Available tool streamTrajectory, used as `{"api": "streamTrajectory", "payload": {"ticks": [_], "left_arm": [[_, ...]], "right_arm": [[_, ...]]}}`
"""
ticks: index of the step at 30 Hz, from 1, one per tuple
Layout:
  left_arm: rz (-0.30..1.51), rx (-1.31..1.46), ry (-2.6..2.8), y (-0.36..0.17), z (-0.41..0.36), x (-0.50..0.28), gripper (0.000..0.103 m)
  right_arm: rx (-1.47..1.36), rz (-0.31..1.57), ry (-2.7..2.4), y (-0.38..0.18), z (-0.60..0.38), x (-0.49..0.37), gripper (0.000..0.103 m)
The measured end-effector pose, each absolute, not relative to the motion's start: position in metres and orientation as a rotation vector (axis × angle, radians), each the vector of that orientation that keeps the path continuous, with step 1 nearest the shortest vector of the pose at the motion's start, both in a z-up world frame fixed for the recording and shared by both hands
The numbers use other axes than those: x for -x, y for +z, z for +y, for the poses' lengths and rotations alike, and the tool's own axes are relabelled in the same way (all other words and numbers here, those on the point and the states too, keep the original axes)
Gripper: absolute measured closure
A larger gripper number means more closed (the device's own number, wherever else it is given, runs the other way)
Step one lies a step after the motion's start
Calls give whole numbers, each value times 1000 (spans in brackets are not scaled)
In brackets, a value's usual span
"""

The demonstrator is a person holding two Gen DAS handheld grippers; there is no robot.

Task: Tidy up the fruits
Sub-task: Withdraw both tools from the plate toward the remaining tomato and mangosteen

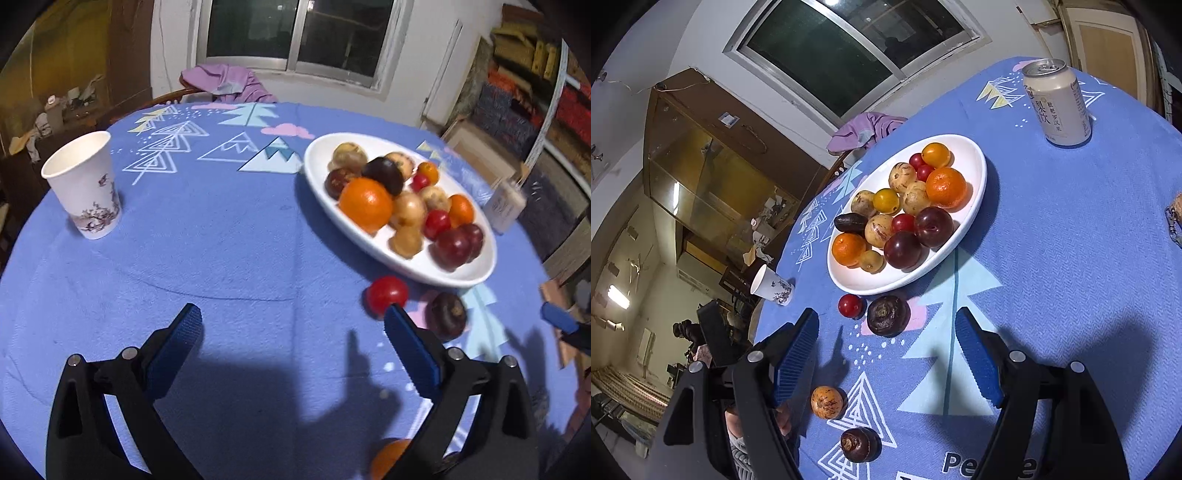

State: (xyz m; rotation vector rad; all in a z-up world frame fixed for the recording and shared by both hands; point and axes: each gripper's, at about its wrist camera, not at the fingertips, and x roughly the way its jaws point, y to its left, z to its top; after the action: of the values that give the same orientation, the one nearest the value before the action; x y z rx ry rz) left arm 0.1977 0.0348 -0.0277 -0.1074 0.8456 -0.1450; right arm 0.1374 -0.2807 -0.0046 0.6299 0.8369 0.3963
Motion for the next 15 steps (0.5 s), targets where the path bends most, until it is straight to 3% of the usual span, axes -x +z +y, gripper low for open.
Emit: {"api": "streamTrajectory", "payload": {"ticks": [11,15], "left_arm": [[735,-261,-145,-35,-38,-202,6],[761,-287,-204,-39,-47,-209,21]], "right_arm": [[-635,837,385,-6,-282,-138,26],[-626,839,389,-6,-280,-138,26]]}}
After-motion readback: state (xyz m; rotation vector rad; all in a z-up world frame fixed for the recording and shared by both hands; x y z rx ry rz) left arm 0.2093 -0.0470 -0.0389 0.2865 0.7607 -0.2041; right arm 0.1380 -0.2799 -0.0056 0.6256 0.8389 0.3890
